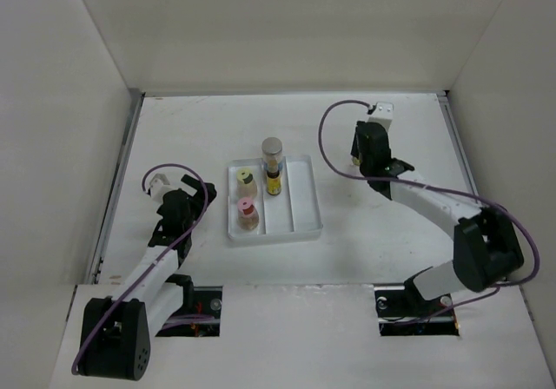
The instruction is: Organize the condiment bottles
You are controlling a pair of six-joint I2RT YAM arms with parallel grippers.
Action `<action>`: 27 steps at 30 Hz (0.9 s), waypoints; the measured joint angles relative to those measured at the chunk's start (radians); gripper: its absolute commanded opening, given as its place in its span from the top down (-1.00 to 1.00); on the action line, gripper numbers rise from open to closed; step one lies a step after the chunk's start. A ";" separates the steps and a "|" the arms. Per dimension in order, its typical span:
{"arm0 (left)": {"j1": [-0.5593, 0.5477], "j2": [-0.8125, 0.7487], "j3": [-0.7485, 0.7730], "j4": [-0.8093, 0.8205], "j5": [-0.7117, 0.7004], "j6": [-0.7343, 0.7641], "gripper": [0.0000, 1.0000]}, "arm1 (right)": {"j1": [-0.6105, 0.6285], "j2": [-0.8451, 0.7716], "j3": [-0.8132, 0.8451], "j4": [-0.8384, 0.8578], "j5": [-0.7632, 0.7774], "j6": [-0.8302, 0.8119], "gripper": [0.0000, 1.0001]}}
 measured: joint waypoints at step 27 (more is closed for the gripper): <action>0.029 -0.042 0.000 -0.049 0.003 0.000 -1.00 | 0.719 0.102 0.020 0.053 0.003 0.095 -0.37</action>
